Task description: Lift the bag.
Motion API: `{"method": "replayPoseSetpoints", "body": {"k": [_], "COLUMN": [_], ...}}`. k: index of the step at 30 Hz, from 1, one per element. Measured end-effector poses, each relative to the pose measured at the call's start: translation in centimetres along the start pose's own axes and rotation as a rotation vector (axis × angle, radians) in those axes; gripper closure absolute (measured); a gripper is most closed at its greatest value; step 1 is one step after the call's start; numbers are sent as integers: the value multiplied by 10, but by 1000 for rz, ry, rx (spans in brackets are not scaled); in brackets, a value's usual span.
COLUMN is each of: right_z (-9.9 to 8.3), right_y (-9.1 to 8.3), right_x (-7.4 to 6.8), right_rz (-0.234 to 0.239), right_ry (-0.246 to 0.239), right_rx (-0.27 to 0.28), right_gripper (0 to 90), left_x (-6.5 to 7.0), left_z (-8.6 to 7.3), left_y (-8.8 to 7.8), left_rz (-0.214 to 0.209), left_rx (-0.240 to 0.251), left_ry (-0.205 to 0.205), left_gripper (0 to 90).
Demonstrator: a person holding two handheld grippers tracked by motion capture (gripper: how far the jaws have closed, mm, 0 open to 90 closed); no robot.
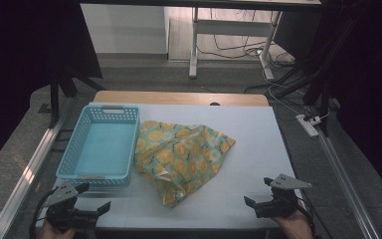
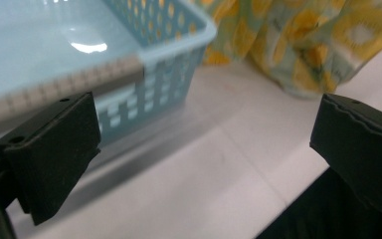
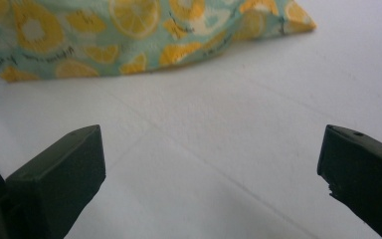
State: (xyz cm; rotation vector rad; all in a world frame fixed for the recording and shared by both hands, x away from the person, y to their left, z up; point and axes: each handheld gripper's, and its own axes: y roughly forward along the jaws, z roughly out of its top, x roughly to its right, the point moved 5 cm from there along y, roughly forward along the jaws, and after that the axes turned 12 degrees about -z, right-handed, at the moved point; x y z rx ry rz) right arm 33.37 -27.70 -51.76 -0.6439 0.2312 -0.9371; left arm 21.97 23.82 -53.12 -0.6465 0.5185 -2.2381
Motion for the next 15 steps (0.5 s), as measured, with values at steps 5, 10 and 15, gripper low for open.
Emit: {"method": "replayPoseSetpoints", "body": {"k": [5,10,15], "right_z": [-13,-18,-18], "right_y": [-3,-4,-2], "right_x": [0,1,1], "right_rz": [-10,-30,-35], "right_ry": [4,9,4], "right_rx": [-21,-34,-47], "right_gripper": [0,0,0], "left_x": [-3,-3,-3], "left_z": [-18,-19,-18], "left_y": [4,5,6], "left_rz": [17,43,42], "left_rx": [-52,-70,-78], "left_ry": [-8,-6,-14], "left_gripper": [0,0,0]}}
